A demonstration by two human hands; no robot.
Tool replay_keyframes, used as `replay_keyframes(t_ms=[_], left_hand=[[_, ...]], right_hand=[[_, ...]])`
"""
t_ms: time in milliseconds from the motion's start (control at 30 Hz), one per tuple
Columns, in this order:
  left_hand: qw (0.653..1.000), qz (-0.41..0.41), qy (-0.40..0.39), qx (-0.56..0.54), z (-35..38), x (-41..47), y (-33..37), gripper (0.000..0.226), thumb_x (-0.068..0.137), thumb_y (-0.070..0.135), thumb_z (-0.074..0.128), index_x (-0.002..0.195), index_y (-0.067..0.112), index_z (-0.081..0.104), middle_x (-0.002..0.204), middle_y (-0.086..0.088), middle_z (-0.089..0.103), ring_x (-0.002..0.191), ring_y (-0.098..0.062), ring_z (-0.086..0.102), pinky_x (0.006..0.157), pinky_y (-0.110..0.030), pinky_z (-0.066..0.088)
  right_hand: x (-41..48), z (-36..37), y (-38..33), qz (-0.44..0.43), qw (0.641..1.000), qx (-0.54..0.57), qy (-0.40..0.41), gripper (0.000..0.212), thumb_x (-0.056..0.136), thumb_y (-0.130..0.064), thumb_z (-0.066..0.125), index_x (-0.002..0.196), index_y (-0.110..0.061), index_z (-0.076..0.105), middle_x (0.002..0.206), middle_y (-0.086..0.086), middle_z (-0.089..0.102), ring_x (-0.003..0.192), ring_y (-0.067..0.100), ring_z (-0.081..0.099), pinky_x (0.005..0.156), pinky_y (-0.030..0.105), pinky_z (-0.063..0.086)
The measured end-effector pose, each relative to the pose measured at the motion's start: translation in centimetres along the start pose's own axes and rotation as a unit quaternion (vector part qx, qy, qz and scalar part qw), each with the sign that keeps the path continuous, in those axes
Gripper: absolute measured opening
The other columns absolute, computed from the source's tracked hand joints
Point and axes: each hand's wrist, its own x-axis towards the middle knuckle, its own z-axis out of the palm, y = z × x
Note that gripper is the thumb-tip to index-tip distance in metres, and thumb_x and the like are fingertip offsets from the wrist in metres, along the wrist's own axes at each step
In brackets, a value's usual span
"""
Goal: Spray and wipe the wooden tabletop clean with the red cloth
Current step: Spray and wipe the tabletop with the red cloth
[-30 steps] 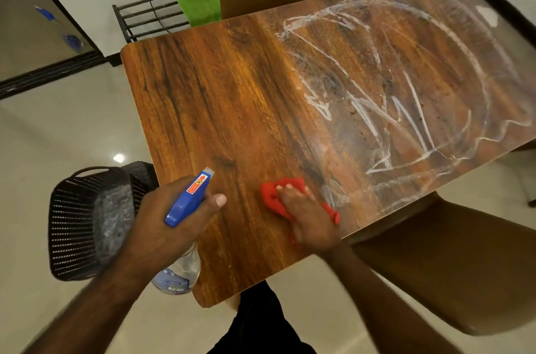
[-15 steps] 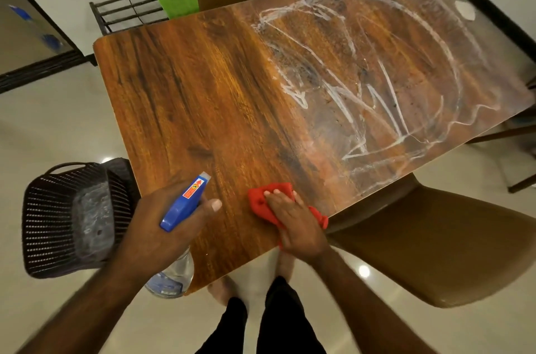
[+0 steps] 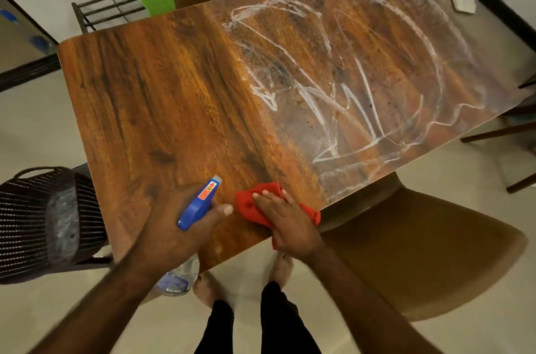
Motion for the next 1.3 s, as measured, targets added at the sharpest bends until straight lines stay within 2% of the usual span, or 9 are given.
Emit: replay_keyframes(t_ms=[133, 200, 433, 600, 700, 867, 1000, 1133, 1300], left_hand=[[0.996, 0.017, 0.048, 0.066, 2.3, 1.8, 0.3, 0.035, 0.084, 0.053, 0.068, 0.067, 0.029, 0.050, 0.053, 0.013, 0.049, 0.052, -0.008, 0.052, 0.061, -0.017, 0.039], [0.991, 0.037, 0.065, 0.111, 2.9, 2.1, 1.0, 0.040, 0.086, 0.047, 0.067, 0.061, 0.029, 0.043, 0.047, 0.011, 0.040, 0.046, -0.010, 0.045, 0.056, -0.012, 0.034], [0.992, 0.030, 0.089, 0.082, 4.2, 2.1, 1.3, 0.042, 0.087, 0.039, 0.072, 0.058, 0.029, 0.042, 0.048, 0.015, 0.050, 0.049, -0.005, 0.052, 0.053, -0.011, 0.039], [0.991, 0.027, 0.118, 0.062, 5.2, 0.8, 3.3, 0.025, 0.081, 0.040, 0.072, 0.066, 0.032, 0.054, 0.056, 0.006, 0.056, 0.056, -0.013, 0.056, 0.056, -0.013, 0.043], [0.993, -0.003, 0.105, 0.049, 4.9, 0.8, 2.9, 0.029, 0.082, 0.038, 0.071, 0.066, 0.018, 0.057, 0.058, -0.011, 0.060, 0.056, -0.027, 0.059, 0.059, -0.035, 0.054], [0.995, -0.016, 0.094, -0.018, 5.6, -0.5, 3.4, 0.025, 0.081, 0.050, 0.073, 0.100, 0.035, 0.067, 0.099, 0.010, 0.070, 0.095, -0.009, 0.065, 0.091, -0.037, 0.054], [0.995, -0.032, 0.092, -0.012, 6.6, 0.2, 3.4, 0.048, 0.073, 0.074, 0.063, 0.071, 0.025, 0.061, 0.060, -0.006, 0.062, 0.061, -0.029, 0.063, 0.071, -0.033, 0.059], [0.994, -0.028, 0.104, 0.009, 6.8, 0.3, 3.8, 0.027, 0.087, 0.027, 0.071, 0.070, 0.010, 0.058, 0.061, -0.014, 0.061, 0.058, -0.030, 0.059, 0.059, -0.018, 0.049], [0.996, -0.004, 0.085, 0.034, 7.1, 0.3, 4.0, 0.035, 0.088, 0.040, 0.072, 0.065, 0.022, 0.053, 0.057, 0.008, 0.059, 0.056, -0.013, 0.056, 0.057, -0.020, 0.042]], right_hand=[[-2.0, -5.3, 6.0, 0.175, 0.977, 0.067, 0.100, 0.061, 0.104, -0.042, 0.054, 0.161, -0.036, 0.035, 0.164, -0.008, 0.041, 0.151, 0.019, 0.041, 0.126, 0.053, 0.029], [-2.3, -7.6, 9.5, 0.249, 0.955, 0.033, 0.158, 0.058, 0.105, -0.041, 0.050, 0.161, -0.031, 0.034, 0.160, 0.003, 0.047, 0.144, 0.030, 0.049, 0.115, 0.063, 0.043], [-0.5, -9.0, 13.2, 0.322, 0.919, 0.007, 0.227, 0.063, 0.104, -0.019, 0.056, 0.162, -0.015, 0.034, 0.166, 0.009, 0.039, 0.156, 0.031, 0.029, 0.126, 0.063, 0.022], [-1.0, -8.4, 12.6, 0.289, 0.932, -0.011, 0.217, 0.070, 0.099, -0.013, 0.061, 0.163, -0.010, 0.031, 0.165, 0.011, 0.039, 0.158, 0.028, 0.024, 0.130, 0.054, 0.009], [-1.0, -8.3, 12.2, 0.259, 0.947, -0.038, 0.184, 0.072, 0.100, -0.017, 0.061, 0.164, -0.012, 0.028, 0.167, 0.009, 0.036, 0.159, 0.025, 0.021, 0.131, 0.056, 0.010], [-0.7, -4.9, 6.4, 0.067, 0.996, -0.038, 0.040, 0.086, 0.090, -0.014, 0.068, 0.165, -0.019, 0.027, 0.172, -0.002, 0.025, 0.161, 0.018, 0.010, 0.131, 0.057, 0.008], [-0.7, -3.8, 5.4, -0.071, 0.996, -0.036, -0.050, 0.086, 0.089, -0.012, 0.061, 0.166, -0.024, 0.024, 0.174, -0.006, 0.020, 0.162, 0.013, 0.003, 0.130, 0.041, -0.010], [0.6, -8.4, 11.7, 0.020, 0.998, -0.021, 0.050, 0.077, 0.094, -0.012, 0.067, 0.163, -0.018, 0.033, 0.166, 0.002, 0.039, 0.157, 0.019, 0.027, 0.129, 0.057, 0.019], [2.5, -8.5, 11.4, 0.186, 0.969, -0.034, 0.156, 0.066, 0.102, -0.016, 0.058, 0.163, -0.012, 0.033, 0.166, 0.006, 0.039, 0.158, 0.023, 0.026, 0.128, 0.059, 0.019]])
